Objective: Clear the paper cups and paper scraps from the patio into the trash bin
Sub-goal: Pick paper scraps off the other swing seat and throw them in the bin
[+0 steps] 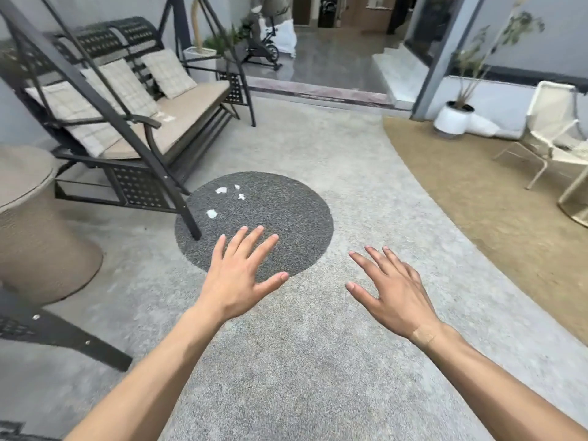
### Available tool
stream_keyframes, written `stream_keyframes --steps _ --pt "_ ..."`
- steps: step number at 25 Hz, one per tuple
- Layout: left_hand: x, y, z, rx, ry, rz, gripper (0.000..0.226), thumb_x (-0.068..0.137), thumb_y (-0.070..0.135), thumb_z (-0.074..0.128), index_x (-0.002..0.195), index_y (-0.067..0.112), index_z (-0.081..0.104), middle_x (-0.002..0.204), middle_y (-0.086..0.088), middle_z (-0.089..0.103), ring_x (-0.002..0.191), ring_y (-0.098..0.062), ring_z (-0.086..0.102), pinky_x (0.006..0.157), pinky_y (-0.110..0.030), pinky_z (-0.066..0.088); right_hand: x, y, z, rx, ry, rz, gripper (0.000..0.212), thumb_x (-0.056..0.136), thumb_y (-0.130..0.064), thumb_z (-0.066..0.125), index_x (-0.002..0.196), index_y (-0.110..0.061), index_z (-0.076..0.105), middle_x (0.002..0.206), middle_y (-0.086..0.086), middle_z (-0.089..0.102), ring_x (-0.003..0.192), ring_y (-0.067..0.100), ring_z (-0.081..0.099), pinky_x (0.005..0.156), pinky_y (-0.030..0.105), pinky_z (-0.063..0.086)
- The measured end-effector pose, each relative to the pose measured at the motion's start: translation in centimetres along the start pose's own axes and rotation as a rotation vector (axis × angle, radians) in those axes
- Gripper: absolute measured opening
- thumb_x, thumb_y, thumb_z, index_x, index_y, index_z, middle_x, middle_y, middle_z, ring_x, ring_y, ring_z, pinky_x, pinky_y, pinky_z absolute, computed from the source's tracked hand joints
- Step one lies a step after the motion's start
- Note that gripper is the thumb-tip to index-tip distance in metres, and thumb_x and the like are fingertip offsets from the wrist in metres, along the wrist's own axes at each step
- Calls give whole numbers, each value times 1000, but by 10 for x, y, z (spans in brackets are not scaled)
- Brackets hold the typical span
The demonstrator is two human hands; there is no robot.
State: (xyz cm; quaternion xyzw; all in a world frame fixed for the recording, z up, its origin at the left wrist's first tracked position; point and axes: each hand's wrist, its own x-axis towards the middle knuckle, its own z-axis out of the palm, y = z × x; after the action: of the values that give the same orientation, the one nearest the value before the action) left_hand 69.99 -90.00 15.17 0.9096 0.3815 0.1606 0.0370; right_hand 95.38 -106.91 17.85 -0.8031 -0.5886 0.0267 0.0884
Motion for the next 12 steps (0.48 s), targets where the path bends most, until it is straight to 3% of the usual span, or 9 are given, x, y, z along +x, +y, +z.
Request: stream_keyframes --steps 12 --pt "108 -51 26 65 -21 -233 81 81 87 16 149 45 17 161 8 17 149 -15 3 120 -49 -3 199 10 34 116 -34 -257 68 82 -80 15 144 -53 10 159 -10 15 147 15 3 115 51 15"
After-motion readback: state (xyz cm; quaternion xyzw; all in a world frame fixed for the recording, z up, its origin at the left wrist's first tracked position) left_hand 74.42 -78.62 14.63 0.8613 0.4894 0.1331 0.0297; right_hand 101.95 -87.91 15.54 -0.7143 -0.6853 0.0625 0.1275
